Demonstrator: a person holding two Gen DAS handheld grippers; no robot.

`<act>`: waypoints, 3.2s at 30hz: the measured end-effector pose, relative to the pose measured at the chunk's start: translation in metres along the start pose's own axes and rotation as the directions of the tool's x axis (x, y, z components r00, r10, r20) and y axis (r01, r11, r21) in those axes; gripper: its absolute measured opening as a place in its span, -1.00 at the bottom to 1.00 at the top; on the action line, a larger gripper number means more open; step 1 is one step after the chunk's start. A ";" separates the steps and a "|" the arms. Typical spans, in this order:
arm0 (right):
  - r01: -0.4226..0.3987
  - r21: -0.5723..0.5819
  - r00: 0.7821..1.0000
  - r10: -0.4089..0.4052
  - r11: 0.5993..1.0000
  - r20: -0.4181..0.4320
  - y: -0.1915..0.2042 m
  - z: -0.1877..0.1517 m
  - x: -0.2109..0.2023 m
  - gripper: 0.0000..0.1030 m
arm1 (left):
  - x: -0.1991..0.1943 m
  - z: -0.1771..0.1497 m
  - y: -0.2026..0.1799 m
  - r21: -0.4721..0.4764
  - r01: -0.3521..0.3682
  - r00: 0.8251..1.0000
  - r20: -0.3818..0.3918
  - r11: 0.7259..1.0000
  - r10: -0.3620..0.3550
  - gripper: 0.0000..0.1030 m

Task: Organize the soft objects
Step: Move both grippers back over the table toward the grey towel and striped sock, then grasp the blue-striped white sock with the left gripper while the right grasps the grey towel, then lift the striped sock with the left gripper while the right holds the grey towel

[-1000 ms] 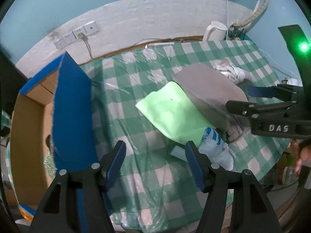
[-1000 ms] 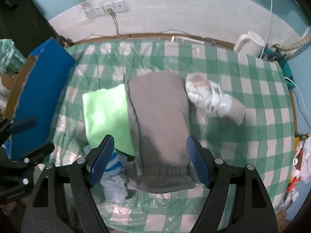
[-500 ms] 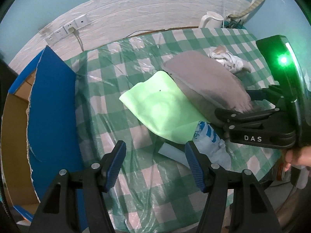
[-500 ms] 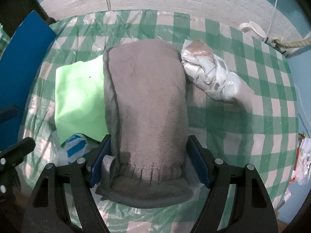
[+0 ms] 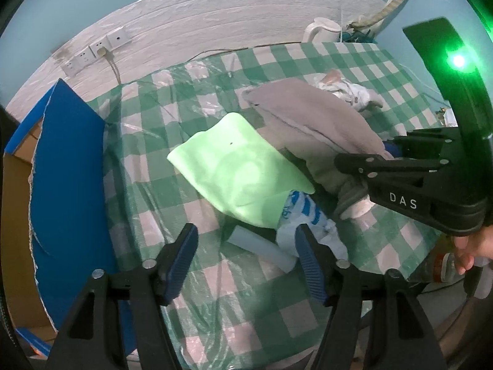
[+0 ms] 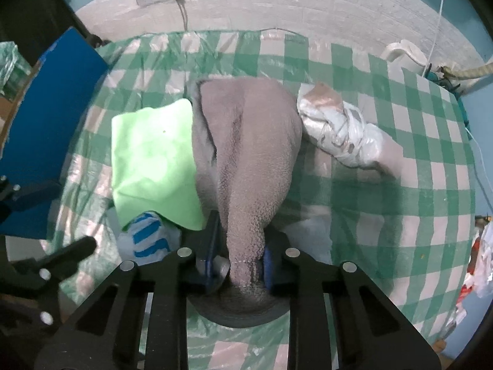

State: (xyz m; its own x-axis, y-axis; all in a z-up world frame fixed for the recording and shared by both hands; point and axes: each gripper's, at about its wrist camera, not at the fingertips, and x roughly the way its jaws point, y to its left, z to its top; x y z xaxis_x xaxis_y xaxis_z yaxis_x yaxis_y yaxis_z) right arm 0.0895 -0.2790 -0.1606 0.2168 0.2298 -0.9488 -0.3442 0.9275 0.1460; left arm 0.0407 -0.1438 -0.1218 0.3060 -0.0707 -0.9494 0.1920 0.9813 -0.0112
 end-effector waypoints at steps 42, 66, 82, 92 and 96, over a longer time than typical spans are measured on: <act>-0.030 0.030 0.996 0.027 0.999 0.086 -0.019 -0.012 -0.038 -0.58 | 0.026 0.004 -0.035 -0.017 0.138 0.989 -0.049 0.990 -0.138 -0.08; -0.085 -0.023 0.988 0.087 0.996 0.130 0.016 -0.013 -0.060 -0.58 | -0.020 0.007 -0.005 -0.054 0.270 0.963 0.033 0.961 -0.269 -0.03; -0.083 -0.056 0.994 0.087 0.995 0.070 0.027 -0.015 -0.044 -0.58 | 0.014 -0.006 0.014 -0.115 0.228 0.968 -0.078 0.967 -0.237 0.30; -0.066 -0.055 0.996 0.070 0.996 0.063 0.027 -0.014 -0.038 -0.58 | 0.020 -0.021 0.009 -0.095 0.188 0.972 -0.122 0.978 -0.199 0.37; -0.051 -0.050 0.996 0.055 0.997 0.068 0.024 -0.015 -0.041 -0.58 | 0.024 -0.022 0.002 -0.108 0.203 0.968 -0.129 0.973 -0.216 0.38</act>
State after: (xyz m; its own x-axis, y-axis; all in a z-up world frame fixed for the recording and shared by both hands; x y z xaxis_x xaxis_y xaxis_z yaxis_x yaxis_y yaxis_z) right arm 0.0580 -0.2705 -0.1224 0.2596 0.2998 -0.9180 -0.4001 0.8986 0.1804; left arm 0.0280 -0.1398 -0.1516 0.1340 -0.2572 -0.9570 0.1477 0.9601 -0.2373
